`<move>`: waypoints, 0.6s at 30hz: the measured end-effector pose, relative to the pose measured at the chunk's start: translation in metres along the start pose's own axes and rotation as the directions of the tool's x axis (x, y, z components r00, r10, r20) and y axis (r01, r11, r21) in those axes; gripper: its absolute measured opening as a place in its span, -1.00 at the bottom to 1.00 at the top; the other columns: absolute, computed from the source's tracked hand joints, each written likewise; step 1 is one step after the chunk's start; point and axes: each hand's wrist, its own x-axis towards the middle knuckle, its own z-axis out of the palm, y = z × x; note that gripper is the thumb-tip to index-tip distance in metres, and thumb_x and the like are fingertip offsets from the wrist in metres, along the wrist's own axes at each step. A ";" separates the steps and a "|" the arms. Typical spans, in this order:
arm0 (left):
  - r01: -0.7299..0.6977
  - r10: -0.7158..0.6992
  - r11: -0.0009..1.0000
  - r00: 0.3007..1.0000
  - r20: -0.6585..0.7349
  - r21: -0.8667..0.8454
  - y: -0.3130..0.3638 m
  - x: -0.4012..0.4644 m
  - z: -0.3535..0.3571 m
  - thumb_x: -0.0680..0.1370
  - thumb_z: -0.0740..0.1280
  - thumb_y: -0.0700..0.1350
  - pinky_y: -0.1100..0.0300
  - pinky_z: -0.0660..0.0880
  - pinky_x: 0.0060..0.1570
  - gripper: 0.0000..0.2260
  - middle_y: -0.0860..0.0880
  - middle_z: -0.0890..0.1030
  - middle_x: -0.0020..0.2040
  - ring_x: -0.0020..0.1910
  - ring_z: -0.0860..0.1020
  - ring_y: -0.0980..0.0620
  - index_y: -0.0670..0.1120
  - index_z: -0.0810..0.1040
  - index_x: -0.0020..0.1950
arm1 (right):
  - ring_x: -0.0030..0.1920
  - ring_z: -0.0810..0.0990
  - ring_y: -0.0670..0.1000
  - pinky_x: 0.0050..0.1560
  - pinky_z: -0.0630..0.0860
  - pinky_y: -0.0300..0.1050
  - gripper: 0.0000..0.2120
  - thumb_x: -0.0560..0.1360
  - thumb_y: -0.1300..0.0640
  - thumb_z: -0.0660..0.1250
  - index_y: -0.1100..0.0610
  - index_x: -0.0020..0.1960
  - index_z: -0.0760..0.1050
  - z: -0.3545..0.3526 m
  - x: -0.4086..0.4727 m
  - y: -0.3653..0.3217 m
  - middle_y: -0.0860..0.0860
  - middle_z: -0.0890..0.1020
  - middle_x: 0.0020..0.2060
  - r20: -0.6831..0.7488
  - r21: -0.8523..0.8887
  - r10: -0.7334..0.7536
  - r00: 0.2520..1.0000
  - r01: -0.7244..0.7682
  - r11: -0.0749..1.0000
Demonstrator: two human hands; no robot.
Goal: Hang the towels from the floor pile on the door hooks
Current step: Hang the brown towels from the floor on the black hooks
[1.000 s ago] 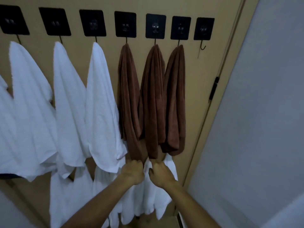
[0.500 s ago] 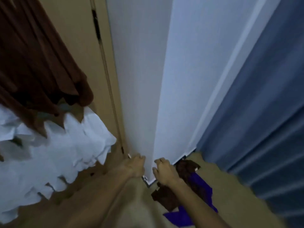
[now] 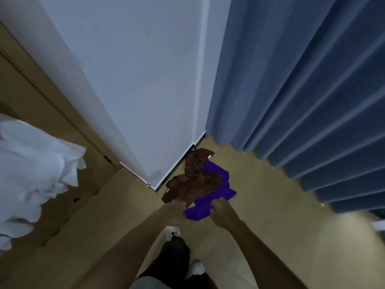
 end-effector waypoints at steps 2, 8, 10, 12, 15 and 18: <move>0.016 -0.016 1.000 1.000 0.009 -0.025 -0.006 0.012 -0.001 0.63 0.10 -0.16 0.18 0.29 0.29 -0.72 -0.18 0.38 0.39 0.29 0.40 -0.03 -0.15 0.37 0.34 | 0.26 0.40 0.16 0.23 0.39 -0.08 -0.71 0.56 0.16 0.15 0.27 0.21 0.41 0.005 0.007 0.009 0.21 0.41 0.25 0.051 0.012 0.025 0.998 -0.025 1.000; 0.078 -0.078 0.997 0.996 -0.030 -0.019 -0.020 0.070 -0.023 0.59 0.15 -0.19 0.08 0.38 0.17 -0.64 -0.20 0.37 0.33 0.28 0.42 -0.15 -0.20 0.27 0.39 | 0.38 0.27 0.15 0.35 0.31 -0.06 -0.64 0.58 0.14 0.13 0.22 0.35 0.34 -0.007 0.050 0.023 0.15 0.29 0.39 0.129 -0.001 0.071 0.989 -0.072 0.997; 0.081 -0.081 0.997 0.996 -0.043 0.000 -0.020 0.090 -0.028 0.58 0.16 -0.19 0.06 0.39 0.13 -0.63 -0.19 0.36 0.32 0.26 0.42 -0.16 -0.19 0.26 0.39 | 0.38 0.26 0.14 0.34 0.32 -0.06 -0.64 0.59 0.14 0.12 0.21 0.36 0.32 -0.014 0.072 0.028 0.15 0.28 0.39 0.130 -0.021 0.075 0.989 -0.073 0.997; 0.079 -0.078 0.997 0.996 -0.043 0.022 -0.019 0.109 -0.030 0.58 0.15 -0.18 0.04 0.39 0.13 -0.62 -0.17 0.33 0.34 0.27 0.39 -0.16 -0.18 0.25 0.39 | 0.38 0.26 0.14 0.35 0.31 -0.06 -0.62 0.59 0.15 0.12 0.21 0.38 0.30 -0.017 0.093 0.030 0.15 0.27 0.40 0.132 -0.005 0.079 0.988 -0.079 0.997; 0.098 -0.095 0.994 0.994 -0.044 0.052 -0.019 0.143 -0.027 0.57 0.16 -0.20 0.02 0.37 0.13 -0.65 -0.16 0.28 0.36 0.29 0.35 -0.16 -0.18 0.27 0.35 | 0.39 0.25 0.17 0.38 0.27 -0.03 -0.60 0.59 0.17 0.13 0.21 0.41 0.27 -0.017 0.123 0.033 0.16 0.24 0.42 0.154 0.032 0.078 0.985 -0.084 0.996; 0.112 -0.111 0.993 0.993 -0.029 0.039 -0.020 0.179 -0.018 0.55 0.19 -0.20 0.03 0.37 0.14 -0.67 -0.17 0.32 0.31 0.29 0.36 -0.15 -0.19 0.32 0.31 | 0.40 0.25 0.20 0.38 0.27 -0.01 -0.58 0.57 0.17 0.16 0.21 0.41 0.27 -0.008 0.157 0.043 0.16 0.24 0.44 0.177 0.028 0.057 0.983 -0.063 0.998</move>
